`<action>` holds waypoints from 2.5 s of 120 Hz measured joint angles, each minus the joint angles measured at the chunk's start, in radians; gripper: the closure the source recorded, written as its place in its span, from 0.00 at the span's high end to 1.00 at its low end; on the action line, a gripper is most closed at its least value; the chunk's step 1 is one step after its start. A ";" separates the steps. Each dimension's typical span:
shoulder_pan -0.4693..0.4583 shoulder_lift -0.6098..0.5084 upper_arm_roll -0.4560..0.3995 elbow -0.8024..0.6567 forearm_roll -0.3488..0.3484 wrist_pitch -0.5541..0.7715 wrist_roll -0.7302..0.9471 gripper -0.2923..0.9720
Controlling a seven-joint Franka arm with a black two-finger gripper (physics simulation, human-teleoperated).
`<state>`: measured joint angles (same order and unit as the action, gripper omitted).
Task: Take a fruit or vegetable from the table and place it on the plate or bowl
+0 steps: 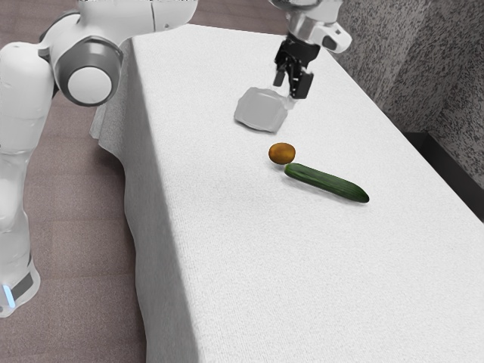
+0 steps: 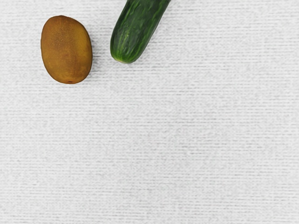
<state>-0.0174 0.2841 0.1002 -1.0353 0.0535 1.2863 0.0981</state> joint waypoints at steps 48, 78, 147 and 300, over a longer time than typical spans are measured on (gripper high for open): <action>0.059 0.007 0.002 -0.163 -0.078 0.108 0.139 0.77; 0.073 -0.030 0.003 -0.309 -0.123 0.163 0.261 0.77; 0.053 0.076 0.185 -0.253 -0.181 0.262 0.119 0.77; 0.044 0.495 0.372 0.075 -0.499 0.246 0.167 0.77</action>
<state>0.0266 0.7788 0.4726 -0.9599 -0.4459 1.5324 0.2655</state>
